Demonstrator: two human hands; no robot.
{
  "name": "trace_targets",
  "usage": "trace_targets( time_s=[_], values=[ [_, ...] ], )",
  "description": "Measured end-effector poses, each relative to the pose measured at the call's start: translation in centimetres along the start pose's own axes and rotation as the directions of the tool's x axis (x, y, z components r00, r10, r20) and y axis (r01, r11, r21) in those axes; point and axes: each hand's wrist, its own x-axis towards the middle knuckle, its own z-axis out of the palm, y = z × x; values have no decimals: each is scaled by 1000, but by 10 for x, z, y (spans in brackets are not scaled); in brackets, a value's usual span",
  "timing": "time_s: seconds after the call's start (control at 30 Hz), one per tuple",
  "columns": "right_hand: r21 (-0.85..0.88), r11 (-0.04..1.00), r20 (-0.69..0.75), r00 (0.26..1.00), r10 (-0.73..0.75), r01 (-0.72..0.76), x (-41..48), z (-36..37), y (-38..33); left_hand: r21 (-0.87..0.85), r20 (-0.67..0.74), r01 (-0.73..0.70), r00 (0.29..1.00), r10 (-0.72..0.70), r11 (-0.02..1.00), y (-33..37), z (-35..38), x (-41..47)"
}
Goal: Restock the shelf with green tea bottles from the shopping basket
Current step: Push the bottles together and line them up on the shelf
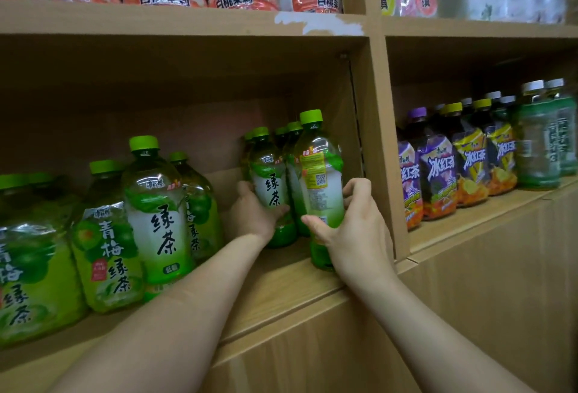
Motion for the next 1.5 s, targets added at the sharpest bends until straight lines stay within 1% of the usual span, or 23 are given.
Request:
trace_targets(
  time_s=[0.07,0.13,0.2,0.27,0.3,0.33,0.4,0.5,0.57,0.63,0.7,0.73,0.8,0.83,0.93,1.03,1.13,1.17,1.23,1.3,1.37,1.4,1.5],
  values=[
    [6,1000,6,1000,1,-1,-1,1,0,-15,13,35,999,-35,999,0,1,-5],
    [120,992,33,999,28,-32,-3,-1,3,-34,-25,60,998,-61,998,7,-6,-9],
    [211,975,66,996,52,-65,-4,-4,5,-224,-79,14,996,-32,975,25,-24,-13],
    [154,988,29,999,21,-26,-6,-4,4,-562,65,-28,995,77,827,42,-41,-22],
    [91,996,3,1000,1,-1,-6,-3,3,-644,188,8,971,149,765,47,-46,-30],
    [29,999,-7,1000,-16,16,-6,-3,1,-655,283,27,936,212,756,49,-47,-37],
    [-50,998,8,1000,-26,26,-6,-2,-2,-571,341,19,915,216,820,46,-41,-44],
    [-159,987,32,999,-22,26,-2,0,-5,-553,338,74,930,143,830,43,-34,-48],
    [-222,975,23,1000,-11,15,3,2,-7,-428,307,-31,935,177,903,44,-33,-52],
    [-244,970,23,1000,18,-12,10,7,-9,-168,249,-261,922,297,951,42,-43,-62],
    [-281,960,53,998,32,-16,17,12,-10,98,96,-515,856,507,851,36,-70,-77],
    [-298,954,71,997,34,-12,20,14,-10,219,7,-607,784,621,764,32,-89,-84],
    [-330,944,95,994,44,-11,25,18,-10,386,-125,-634,683,719,670,18,-127,-92],
    [-345,938,96,994,43,-8,26,20,-10,434,-177,-582,693,699,687,8,-143,-94],
    [-358,934,89,996,21,12,28,23,-9,413,-219,-356,855,470,838,-23,-174,-85],
    [-332,943,134,987,89,-40,28,22,-11,206,-147,-256,946,288,945,-39,-178,-79],
    [-266,956,119,981,156,-120,16,10,-23,8,-111,-145,983,145,989,-47,-171,-75],
    [-264,960,64,992,108,-88,5,7,-27,-22,-109,-114,988,110,993,-49,-169,-74],
    [-197,971,9,990,-138,137,-25,9,-45,-39,-110,-76,991,71,996,-52,-169,-74],
    [37,939,192,920,-342,341,-53,19,-67,1,-112,-73,991,73,997,-53,-169,-74],
    [224,947,458,832,-312,231,-66,36,-83,66,-99,-53,993,59,996,-56,-169,-71],
    [256,954,526,805,-274,157,-68,44,-86,97,-72,-33,997,40,995,-56,-170,-69],
    [294,954,560,797,-226,64,-68,52,-88,97,79,7,997,-14,995,-54,-175,-59]
  ],
)
